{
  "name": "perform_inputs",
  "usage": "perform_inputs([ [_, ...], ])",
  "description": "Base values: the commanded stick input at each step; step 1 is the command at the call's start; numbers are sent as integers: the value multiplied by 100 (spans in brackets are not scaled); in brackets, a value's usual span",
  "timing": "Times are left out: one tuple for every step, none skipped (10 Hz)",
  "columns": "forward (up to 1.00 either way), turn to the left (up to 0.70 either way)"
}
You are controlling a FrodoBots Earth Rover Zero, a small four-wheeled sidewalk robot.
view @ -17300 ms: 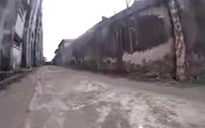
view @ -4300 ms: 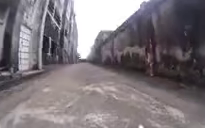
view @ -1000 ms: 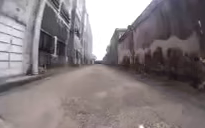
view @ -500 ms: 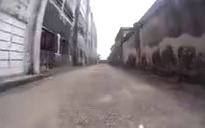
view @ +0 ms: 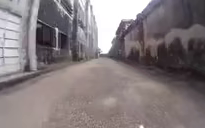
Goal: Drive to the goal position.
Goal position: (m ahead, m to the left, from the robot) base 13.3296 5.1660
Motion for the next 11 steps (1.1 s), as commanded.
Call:
perform_inputs([
  [50,0],
  [50,0],
  [50,0],
  [50,-35],
  [50,-50],
  [50,-50],
  [50,-24],
  [50,0],
  [50,0],
  [50,0],
  [50,0],
])
